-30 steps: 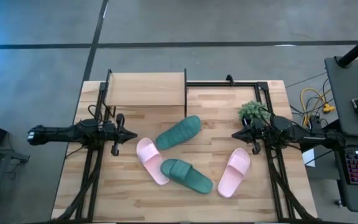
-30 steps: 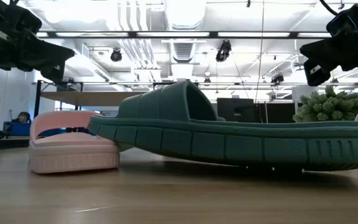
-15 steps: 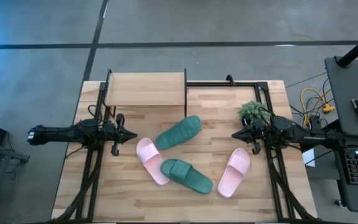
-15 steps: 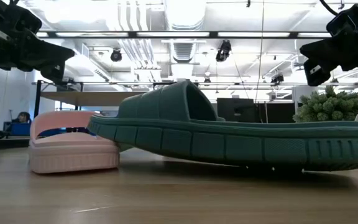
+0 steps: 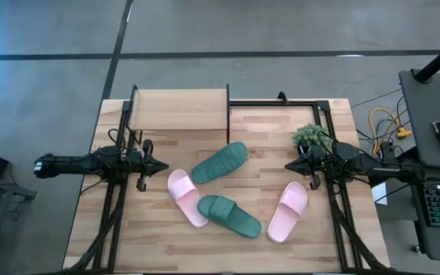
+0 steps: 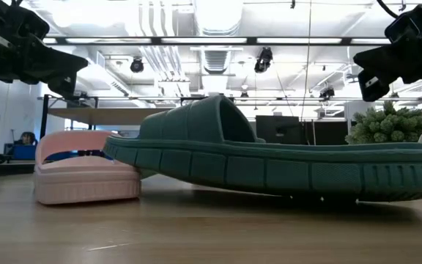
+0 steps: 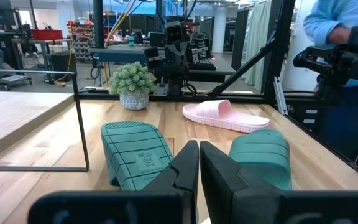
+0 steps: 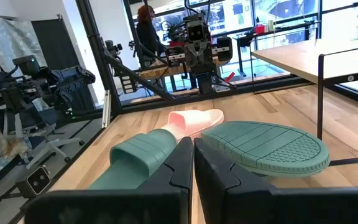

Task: Pick and place slides into the shelf

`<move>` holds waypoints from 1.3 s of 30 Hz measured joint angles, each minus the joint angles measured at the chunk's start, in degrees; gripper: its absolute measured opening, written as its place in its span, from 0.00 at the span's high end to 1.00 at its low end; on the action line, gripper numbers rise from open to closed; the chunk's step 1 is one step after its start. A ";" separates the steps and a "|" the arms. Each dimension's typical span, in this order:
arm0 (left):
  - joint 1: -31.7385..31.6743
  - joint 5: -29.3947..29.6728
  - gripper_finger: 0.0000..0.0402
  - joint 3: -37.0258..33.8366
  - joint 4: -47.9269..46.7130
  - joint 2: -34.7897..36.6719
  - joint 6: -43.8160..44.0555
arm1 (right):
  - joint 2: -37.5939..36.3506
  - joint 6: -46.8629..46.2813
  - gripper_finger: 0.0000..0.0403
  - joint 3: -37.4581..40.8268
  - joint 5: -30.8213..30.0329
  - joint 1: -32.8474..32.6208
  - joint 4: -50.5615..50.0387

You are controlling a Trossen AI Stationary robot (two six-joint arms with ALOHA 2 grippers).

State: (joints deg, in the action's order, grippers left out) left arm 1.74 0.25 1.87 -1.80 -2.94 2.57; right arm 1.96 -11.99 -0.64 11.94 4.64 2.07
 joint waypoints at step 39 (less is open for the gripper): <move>0.00 0.00 1.00 0.00 0.00 -0.02 0.00 | 0.52 -50.13 0.98 -0.02 -25.27 0.00 34.58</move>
State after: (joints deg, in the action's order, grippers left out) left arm 1.74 0.25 1.87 -1.80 -2.96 2.57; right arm 2.48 -62.12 -0.67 -13.33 4.64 36.65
